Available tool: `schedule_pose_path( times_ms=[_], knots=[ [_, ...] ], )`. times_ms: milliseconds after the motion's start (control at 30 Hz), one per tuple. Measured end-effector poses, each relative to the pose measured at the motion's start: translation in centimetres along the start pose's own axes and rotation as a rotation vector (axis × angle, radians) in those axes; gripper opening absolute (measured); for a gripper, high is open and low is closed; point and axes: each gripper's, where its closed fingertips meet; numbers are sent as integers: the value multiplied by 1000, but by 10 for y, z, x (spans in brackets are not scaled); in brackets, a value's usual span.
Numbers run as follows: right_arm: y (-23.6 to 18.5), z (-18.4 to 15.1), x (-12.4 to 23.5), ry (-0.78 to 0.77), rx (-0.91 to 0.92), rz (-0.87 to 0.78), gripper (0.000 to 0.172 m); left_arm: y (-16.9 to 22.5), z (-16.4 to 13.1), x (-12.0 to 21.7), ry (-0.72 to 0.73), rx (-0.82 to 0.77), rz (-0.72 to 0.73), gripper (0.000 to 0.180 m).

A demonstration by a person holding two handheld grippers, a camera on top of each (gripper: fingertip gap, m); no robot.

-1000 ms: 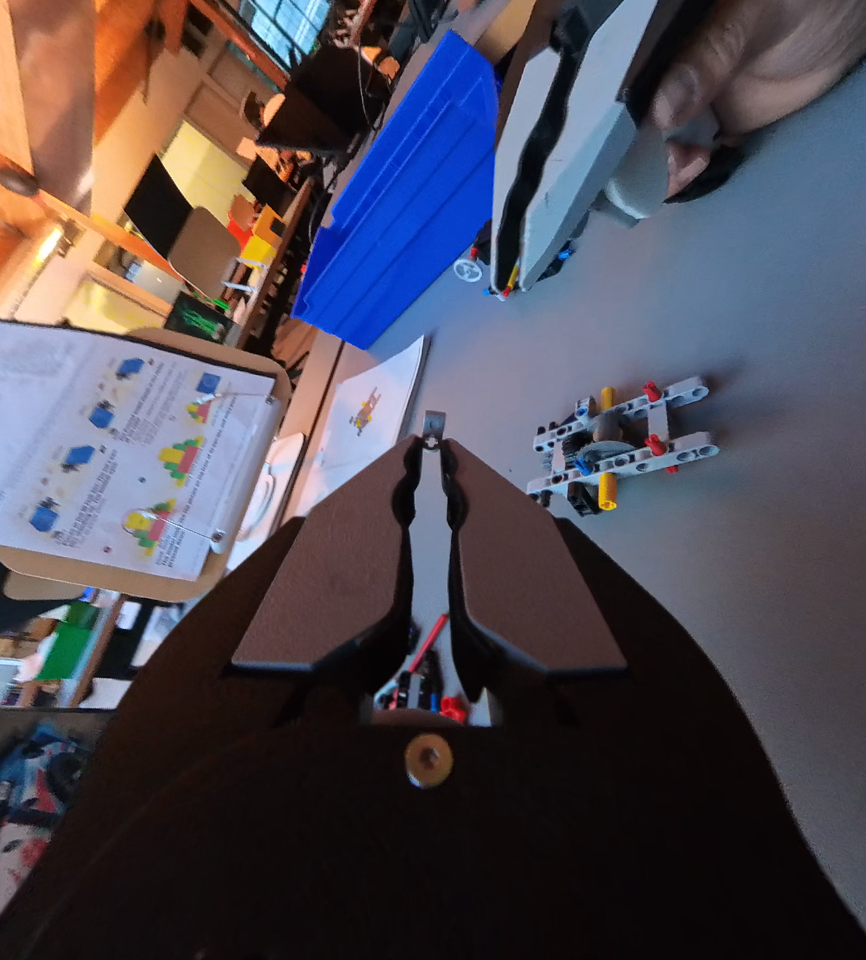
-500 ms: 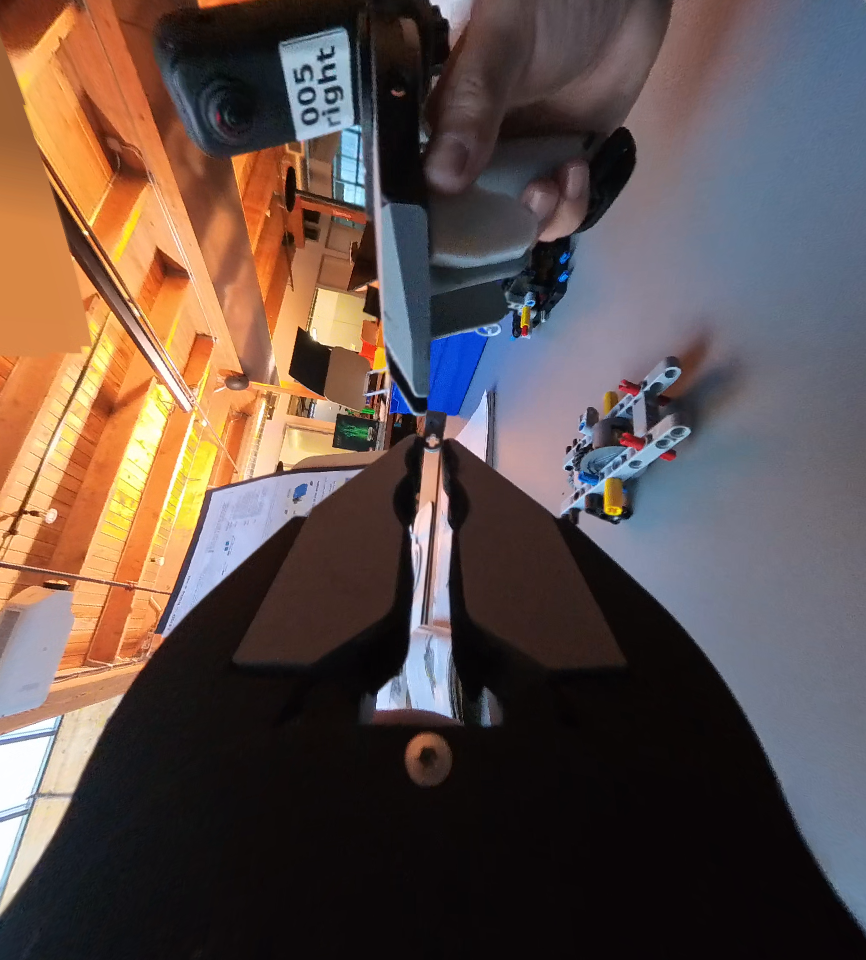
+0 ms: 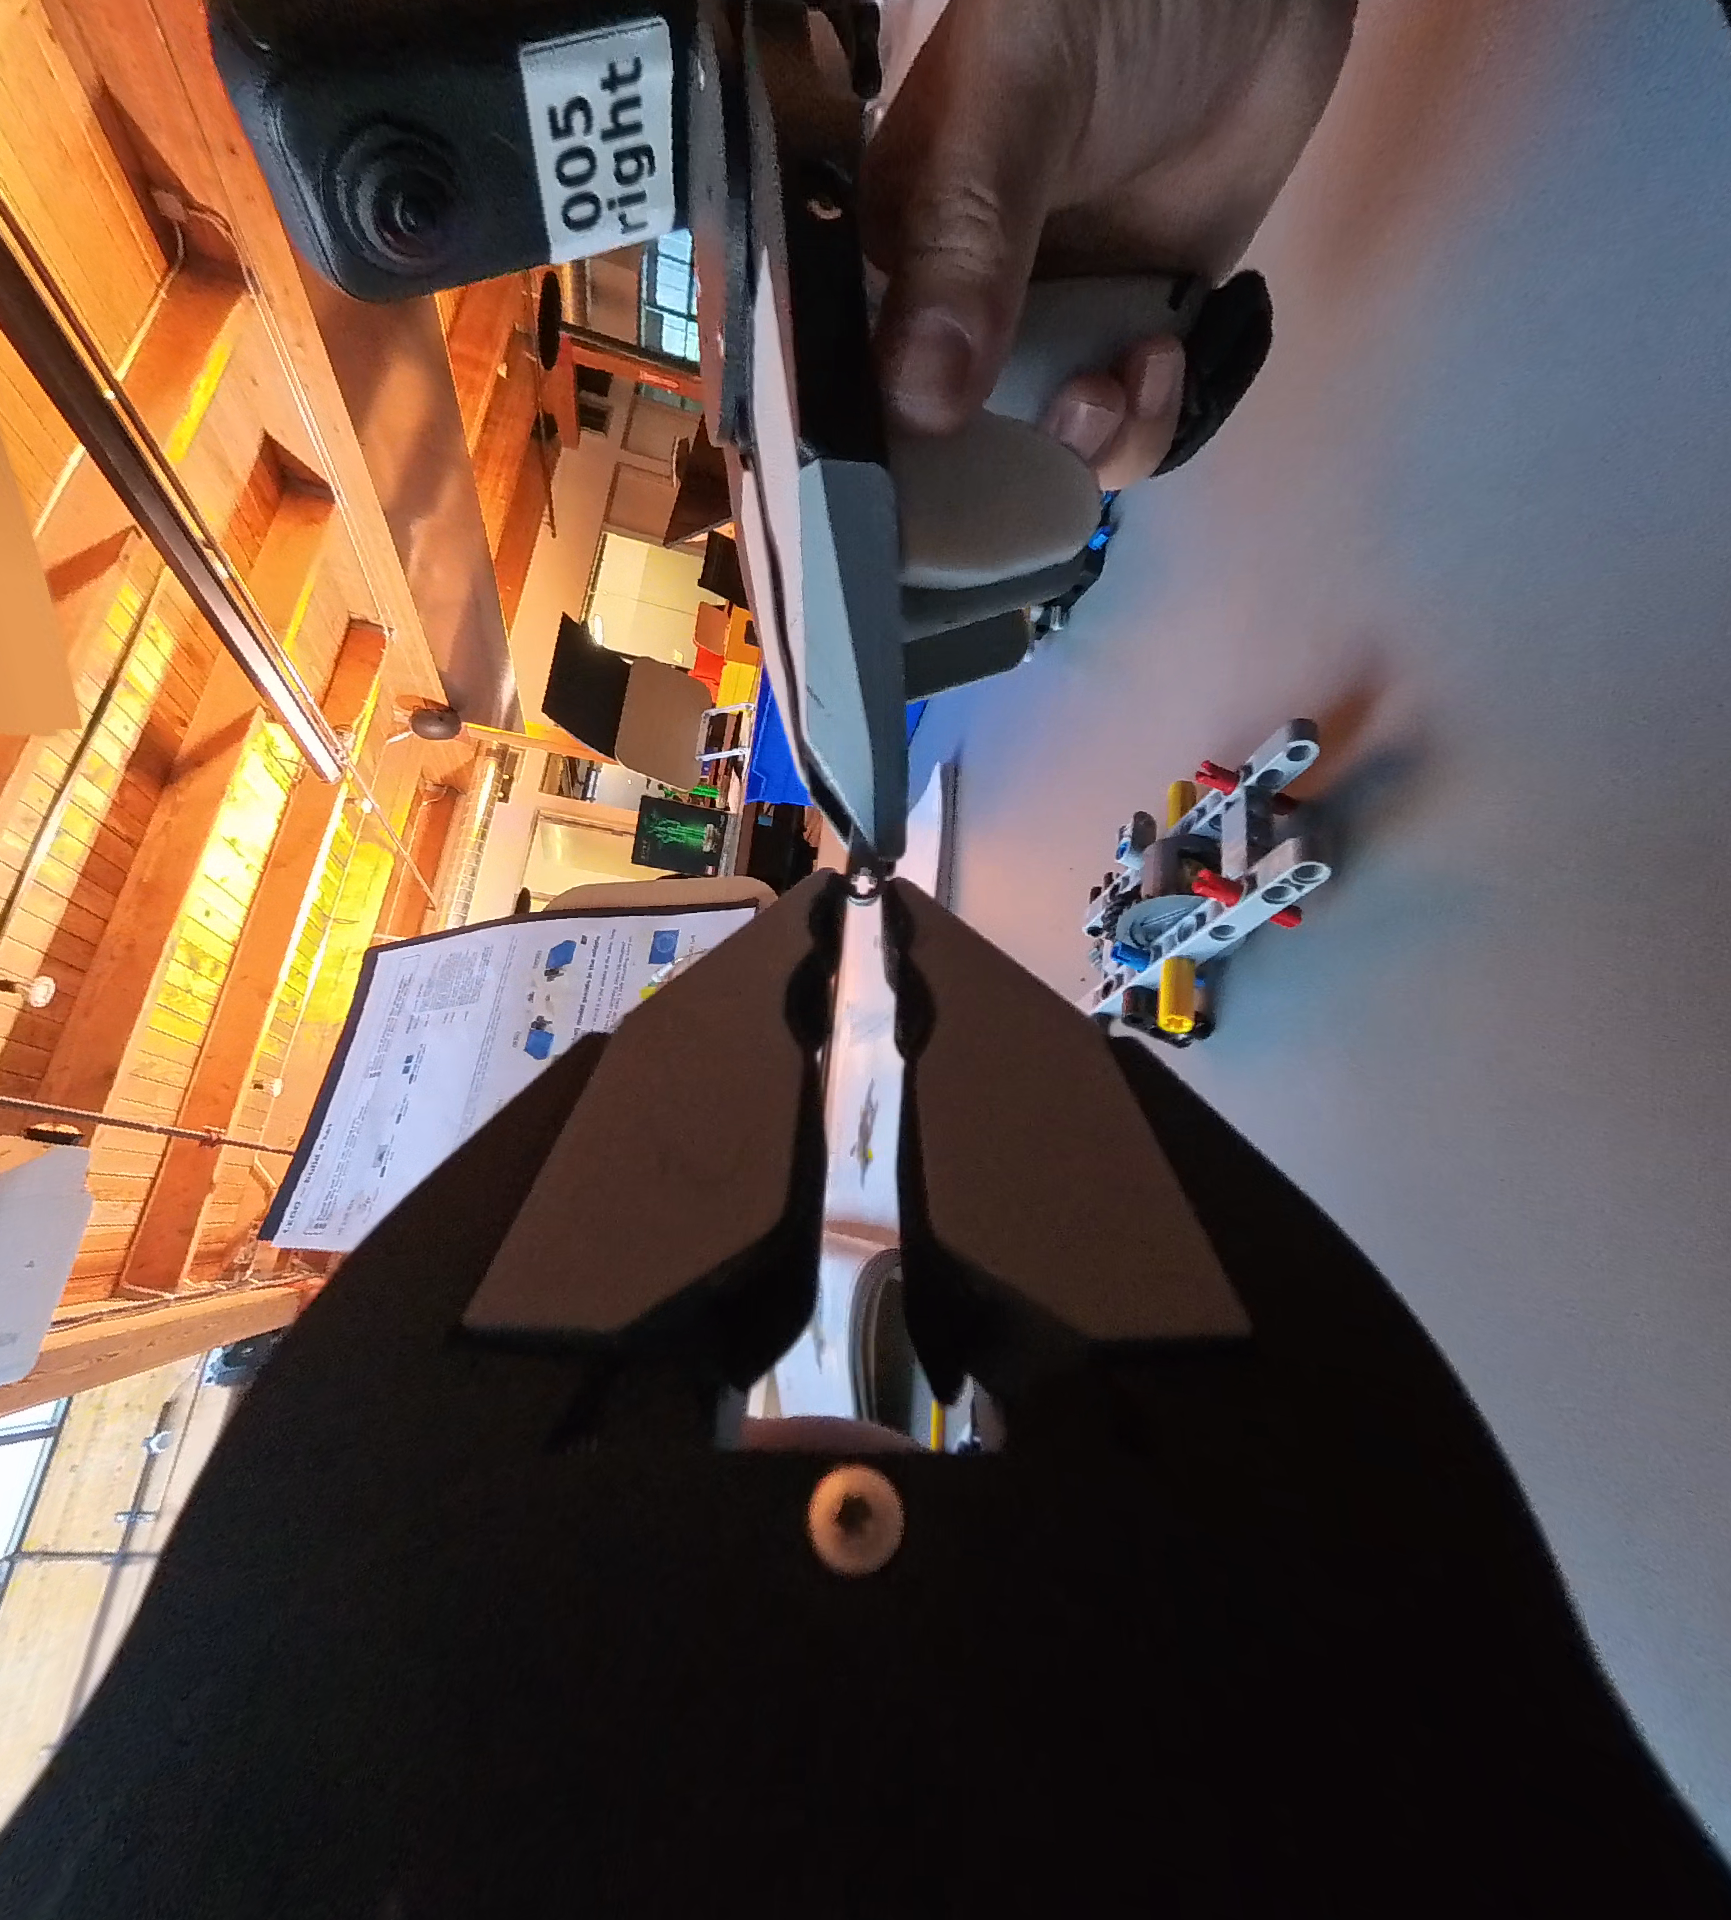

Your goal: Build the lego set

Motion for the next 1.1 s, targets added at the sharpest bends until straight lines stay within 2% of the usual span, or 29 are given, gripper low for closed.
schedule_pose_path(
  times_ms=[67,133,200,233,300,367,400,467,700,1100],
  knots=[
    [-1,-3,0,-10,18,11,5,3,0,0,8,42,-20,4],
    [-1,-9,0,-46,58,18,4,13,2,1,20,159,-117,9],
    [-2,-13,2,-74,116,30,5,21,-1,1,-4,352,-248,31],
    [-3,-12,3,-81,152,41,5,20,-4,1,-24,438,-282,34],
    [-5,-10,4,-98,240,52,5,11,-6,1,-7,566,-316,16],
    [-2,-12,5,-136,308,43,4,6,-2,2,19,665,-382,7],
    [-1,-12,5,-154,330,41,4,7,3,4,37,705,-436,6],
    [-2,-11,5,-155,352,49,4,7,6,4,38,771,-491,18],
    [-7,-12,7,-126,354,55,5,13,7,1,29,857,-568,8],
    [-9,-24,1,-139,308,65,5,26,8,-2,-10,848,-614,5]
  ],
)
Point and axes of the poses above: each gripper's, where its closed fingertips meet, x back along the fingers, z out of its top, y = z × x across the jaws, and after that the axes turned 5 degrees about x, right-handed
